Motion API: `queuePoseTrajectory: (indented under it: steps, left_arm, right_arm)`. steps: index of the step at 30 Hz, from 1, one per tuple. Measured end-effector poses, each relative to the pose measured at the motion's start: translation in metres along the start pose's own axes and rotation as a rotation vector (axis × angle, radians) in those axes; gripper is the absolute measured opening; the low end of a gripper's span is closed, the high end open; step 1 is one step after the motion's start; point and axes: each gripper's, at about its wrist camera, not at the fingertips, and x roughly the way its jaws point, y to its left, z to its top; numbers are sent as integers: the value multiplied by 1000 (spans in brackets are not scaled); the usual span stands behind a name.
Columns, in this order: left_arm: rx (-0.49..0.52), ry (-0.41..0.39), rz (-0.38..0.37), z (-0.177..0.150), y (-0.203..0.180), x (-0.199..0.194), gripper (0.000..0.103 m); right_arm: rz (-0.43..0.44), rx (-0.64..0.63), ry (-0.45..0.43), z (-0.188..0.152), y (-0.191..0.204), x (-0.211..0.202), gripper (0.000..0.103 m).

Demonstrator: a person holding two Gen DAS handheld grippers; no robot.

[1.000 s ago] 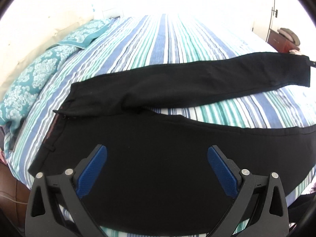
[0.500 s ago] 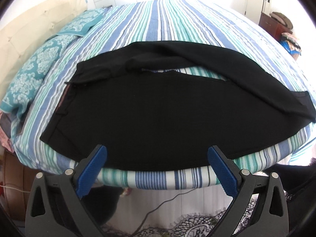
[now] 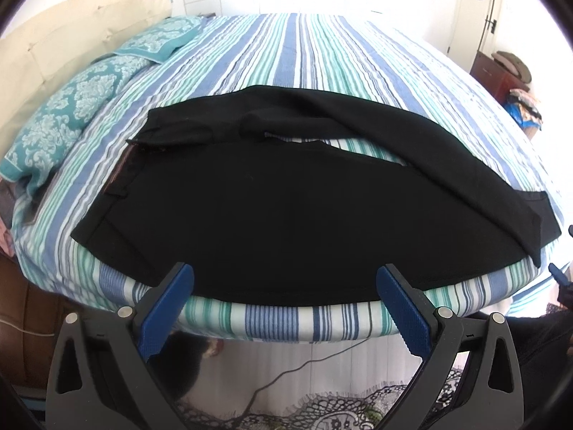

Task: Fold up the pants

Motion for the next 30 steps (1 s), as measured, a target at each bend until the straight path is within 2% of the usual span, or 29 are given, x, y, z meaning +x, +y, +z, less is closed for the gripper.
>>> queuePoseTrajectory:
  steps: [2,5,8,10,11,12,13,14,17,20,25,28,30]
  left_arm:
    - [6,-3,3,-2,1,0,102]
    - [1,-7,6,-4,7,0,102]
    - [-13,-5,23,-6,17,2,102]
    - [-30,9,31,-8,23,8,102]
    - [-38,22,34,-9,26,13,102]
    - [-45,38,35,-9,28,17,102]
    - [-50,52,33,-9,29,21,102]
    - [-50,61,28,-7,30,24,102]
    - [-35,60,33,4,32,30,102]
    - [-35,68,6,28,39,43,102]
    - [-92,116,-159,101,55,80,102]
    - [-167,150,-205,141,63,106,102]
    - [-232,182,-188,157,65,119,102]
  right_arm:
    - [0,43,37,-4,-5,23,79]
    - [-75,77,59,-1,-17,50,73]
    - [-166,111,-11,6,-32,53,66]
    - [-194,123,-70,11,-37,47,62]
    - [-193,128,-81,16,-41,44,51]
    - [-196,122,-69,19,-42,46,26]
    - [-217,106,-61,21,-41,47,13]
    - [-240,89,-77,23,-39,44,6]
    - [-231,6,-142,27,-19,34,6]
    - [-226,-70,-145,34,-2,33,6]
    - [-229,-113,-132,40,1,37,6]
    - [-229,-111,-106,36,-1,38,18]
    - [-206,-107,-104,31,-6,35,57]
